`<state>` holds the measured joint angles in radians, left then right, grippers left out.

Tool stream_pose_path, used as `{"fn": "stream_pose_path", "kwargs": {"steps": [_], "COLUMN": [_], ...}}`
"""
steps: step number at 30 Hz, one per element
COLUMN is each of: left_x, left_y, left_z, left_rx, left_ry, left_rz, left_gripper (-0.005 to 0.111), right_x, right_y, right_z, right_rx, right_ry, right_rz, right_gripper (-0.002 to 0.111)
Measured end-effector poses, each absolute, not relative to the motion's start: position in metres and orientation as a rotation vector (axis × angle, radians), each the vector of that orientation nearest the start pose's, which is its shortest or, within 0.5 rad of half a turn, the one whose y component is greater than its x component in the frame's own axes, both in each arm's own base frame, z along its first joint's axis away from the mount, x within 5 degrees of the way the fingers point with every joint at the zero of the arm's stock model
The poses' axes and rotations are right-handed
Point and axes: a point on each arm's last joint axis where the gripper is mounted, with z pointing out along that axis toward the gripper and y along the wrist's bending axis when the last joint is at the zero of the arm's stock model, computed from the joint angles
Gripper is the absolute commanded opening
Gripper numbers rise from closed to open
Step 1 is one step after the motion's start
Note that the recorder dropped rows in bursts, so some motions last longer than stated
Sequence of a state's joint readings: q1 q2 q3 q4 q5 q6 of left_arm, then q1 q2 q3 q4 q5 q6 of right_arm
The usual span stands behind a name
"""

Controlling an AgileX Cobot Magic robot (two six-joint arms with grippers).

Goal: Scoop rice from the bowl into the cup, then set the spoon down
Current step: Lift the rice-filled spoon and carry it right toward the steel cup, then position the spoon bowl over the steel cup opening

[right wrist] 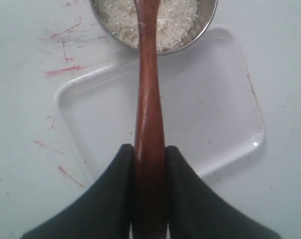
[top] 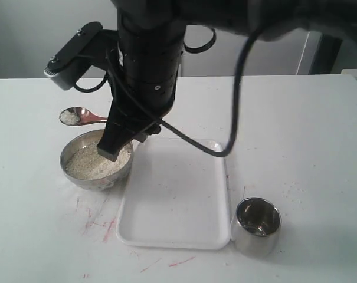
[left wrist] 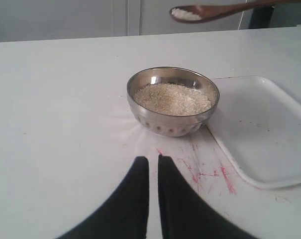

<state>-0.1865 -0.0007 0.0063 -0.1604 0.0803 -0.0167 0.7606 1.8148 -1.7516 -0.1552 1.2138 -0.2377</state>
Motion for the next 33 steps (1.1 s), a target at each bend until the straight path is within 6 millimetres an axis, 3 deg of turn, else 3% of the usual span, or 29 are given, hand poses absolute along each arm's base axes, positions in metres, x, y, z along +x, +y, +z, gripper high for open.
{"fn": "stream_pose_path", "kwargs": {"steps": [10, 16, 24, 33], "left_x": [0.055, 0.055, 0.055, 0.055], "left_y": [-0.012, -0.012, -0.012, -0.012], "left_z": [0.204, 0.204, 0.204, 0.204], "left_rx": [0.018, 0.018, 0.018, 0.018], "left_ry": [1.576, 1.576, 1.576, 1.576], "left_rz": [-0.295, -0.295, -0.295, -0.295], "left_gripper": [0.014, 0.014, 0.014, 0.014], "right_x": [0.229, 0.187, 0.143, 0.116], "right_y": [0.206, 0.166, 0.124, 0.097], "right_z": [0.38, 0.396, 0.382, 0.343], "right_rx": [-1.291, -1.22, -1.119, -1.05], "right_ry": [2.321, 2.291, 2.337, 2.45], "right_rz": [0.026, 0.058, 0.087, 0.076], "right_gripper": [0.0, 0.0, 0.0, 0.0]}}
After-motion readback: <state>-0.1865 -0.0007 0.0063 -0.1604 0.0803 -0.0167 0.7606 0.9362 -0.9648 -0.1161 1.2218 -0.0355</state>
